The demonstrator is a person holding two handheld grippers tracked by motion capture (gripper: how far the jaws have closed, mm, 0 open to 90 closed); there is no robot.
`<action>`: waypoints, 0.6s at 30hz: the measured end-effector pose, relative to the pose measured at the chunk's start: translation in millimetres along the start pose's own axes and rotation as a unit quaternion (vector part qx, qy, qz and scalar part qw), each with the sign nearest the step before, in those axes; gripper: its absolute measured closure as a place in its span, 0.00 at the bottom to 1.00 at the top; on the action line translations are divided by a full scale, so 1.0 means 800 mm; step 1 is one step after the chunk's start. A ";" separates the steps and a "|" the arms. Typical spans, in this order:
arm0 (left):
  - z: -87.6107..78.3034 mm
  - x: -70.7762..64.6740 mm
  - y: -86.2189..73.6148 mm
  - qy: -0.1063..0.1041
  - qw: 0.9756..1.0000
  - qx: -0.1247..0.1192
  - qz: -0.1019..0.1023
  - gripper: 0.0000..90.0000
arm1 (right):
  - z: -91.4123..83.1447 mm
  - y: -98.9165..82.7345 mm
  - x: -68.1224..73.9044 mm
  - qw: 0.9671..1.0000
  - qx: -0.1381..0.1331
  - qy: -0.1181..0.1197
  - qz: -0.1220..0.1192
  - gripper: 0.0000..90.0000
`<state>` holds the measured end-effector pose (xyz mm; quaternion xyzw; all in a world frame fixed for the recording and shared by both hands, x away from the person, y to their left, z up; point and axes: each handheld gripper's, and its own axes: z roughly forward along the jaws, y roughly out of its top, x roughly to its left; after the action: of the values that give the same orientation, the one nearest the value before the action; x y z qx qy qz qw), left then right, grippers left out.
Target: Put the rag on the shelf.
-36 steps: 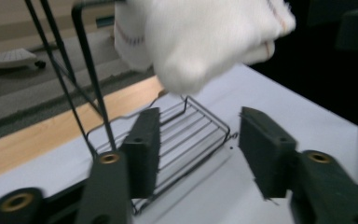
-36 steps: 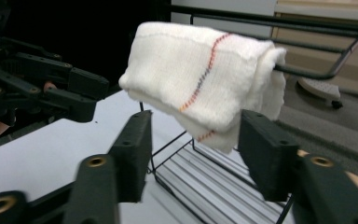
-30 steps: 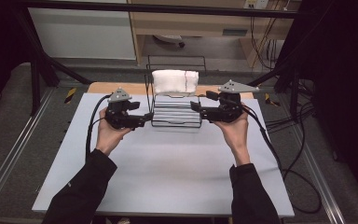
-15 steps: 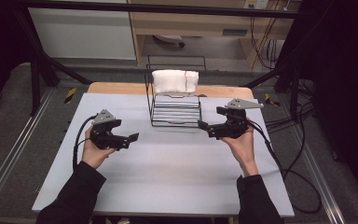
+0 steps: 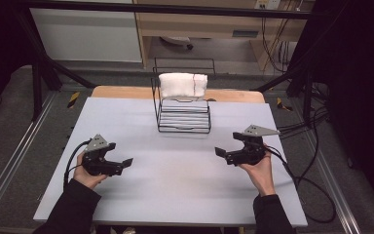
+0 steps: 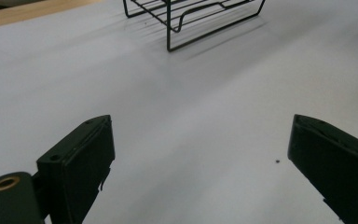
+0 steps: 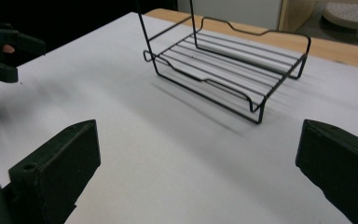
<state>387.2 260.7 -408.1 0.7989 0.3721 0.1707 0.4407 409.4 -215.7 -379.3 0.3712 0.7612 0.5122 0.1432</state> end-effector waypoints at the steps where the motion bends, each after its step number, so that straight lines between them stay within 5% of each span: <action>1: -0.001 0.001 -0.004 0.000 1.000 0.001 -0.002 0.08 | -0.001 -0.006 -0.001 1.000 0.002 0.000 0.000 0.00; 18: -0.028 0.017 -0.059 0.017 1.000 0.014 -0.016 0.11 | -0.028 -0.093 -0.019 0.999 0.033 0.004 0.028 0.00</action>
<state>362.1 299.4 -435.7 0.7959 0.3942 0.1722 0.4260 375.3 -256.3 -438.4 0.3945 0.7680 0.4918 0.1132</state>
